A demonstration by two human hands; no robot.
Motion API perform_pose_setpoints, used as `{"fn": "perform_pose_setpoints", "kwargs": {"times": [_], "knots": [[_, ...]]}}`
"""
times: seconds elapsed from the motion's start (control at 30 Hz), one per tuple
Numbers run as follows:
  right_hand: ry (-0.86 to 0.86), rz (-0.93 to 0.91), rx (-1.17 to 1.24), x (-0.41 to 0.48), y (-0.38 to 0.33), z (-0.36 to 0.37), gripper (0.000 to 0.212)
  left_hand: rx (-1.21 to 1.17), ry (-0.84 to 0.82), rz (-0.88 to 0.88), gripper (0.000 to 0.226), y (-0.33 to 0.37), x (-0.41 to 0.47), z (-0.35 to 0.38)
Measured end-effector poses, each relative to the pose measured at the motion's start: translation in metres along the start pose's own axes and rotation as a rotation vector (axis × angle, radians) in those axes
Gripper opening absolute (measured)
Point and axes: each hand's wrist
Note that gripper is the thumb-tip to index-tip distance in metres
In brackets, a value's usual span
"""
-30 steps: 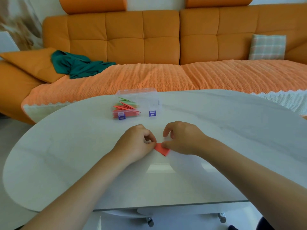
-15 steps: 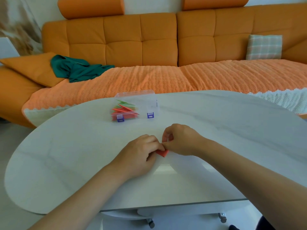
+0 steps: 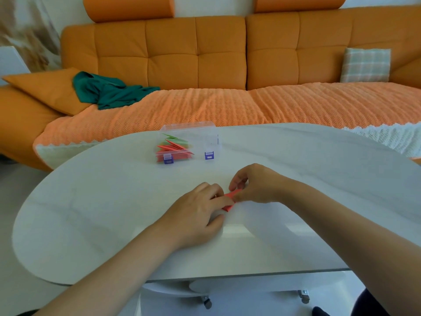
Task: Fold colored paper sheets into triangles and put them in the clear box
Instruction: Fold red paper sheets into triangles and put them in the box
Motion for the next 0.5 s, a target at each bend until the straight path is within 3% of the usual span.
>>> {"fn": "perform_pose_setpoints", "kwargs": {"times": [0.13, 0.5], "knots": [[0.025, 0.021, -0.029, 0.005, 0.0, -0.003, 0.01, 0.013, -0.009, -0.005, 0.039, 0.001, 0.0, -0.001], [0.091, 0.038, 0.047, 0.008, 0.017, -0.012, 0.014, 0.105, -0.041, -0.032, 0.045, 0.006, 0.002, 0.001]]}}
Point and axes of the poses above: each hand's wrist, its own x-axis towards the middle knuckle, its own z-axis out of the palm, y = z × x, and after that the axes turned 8 degrees about z, right-handed
